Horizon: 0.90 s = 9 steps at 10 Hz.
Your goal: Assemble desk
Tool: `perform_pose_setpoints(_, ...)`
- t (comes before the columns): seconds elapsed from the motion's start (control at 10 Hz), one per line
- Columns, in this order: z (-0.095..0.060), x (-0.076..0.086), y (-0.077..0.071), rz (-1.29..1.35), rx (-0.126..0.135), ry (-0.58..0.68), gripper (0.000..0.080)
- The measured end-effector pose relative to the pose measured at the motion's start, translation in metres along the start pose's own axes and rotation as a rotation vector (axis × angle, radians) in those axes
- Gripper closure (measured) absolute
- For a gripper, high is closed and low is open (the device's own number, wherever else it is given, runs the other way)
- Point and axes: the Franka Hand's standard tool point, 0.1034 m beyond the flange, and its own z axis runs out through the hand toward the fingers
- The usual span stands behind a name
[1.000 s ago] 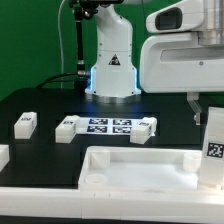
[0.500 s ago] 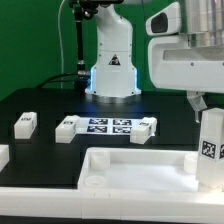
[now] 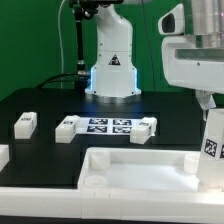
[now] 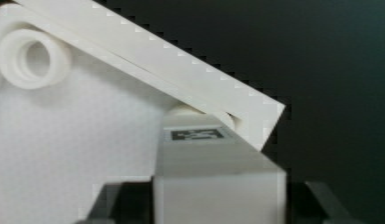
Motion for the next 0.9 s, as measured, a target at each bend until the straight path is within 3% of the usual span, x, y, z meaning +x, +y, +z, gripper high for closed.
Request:
perform_pose_setpoints(0.1,0.0001,-0.0003,0.0003,-0.051,-0.003,0.0,0.0384)
perform_pose_setpoints(0.2,0.0003,-0.0008,0.0007,-0.093,-0.006,-0.002,0.0249)
perform_pose_setpoints(0.3,0.0006,-0.0019,0.0004,-0.11,-0.006,-0.002,0.0167)
perform_pose_setpoints(0.7,0.0007,-0.0017,0.0005,-0.409,-0.006,-0.003,0.0151)
perform_pose_setpoints(0.8,0.0009,-0.0015,0.0016,-0.509,-0.015,0.0,0.0151)
perform_pose_setpoints(0.9,0.0011,-0.0013,0.0048,-0.641,-0.056,0.013,0.0151)
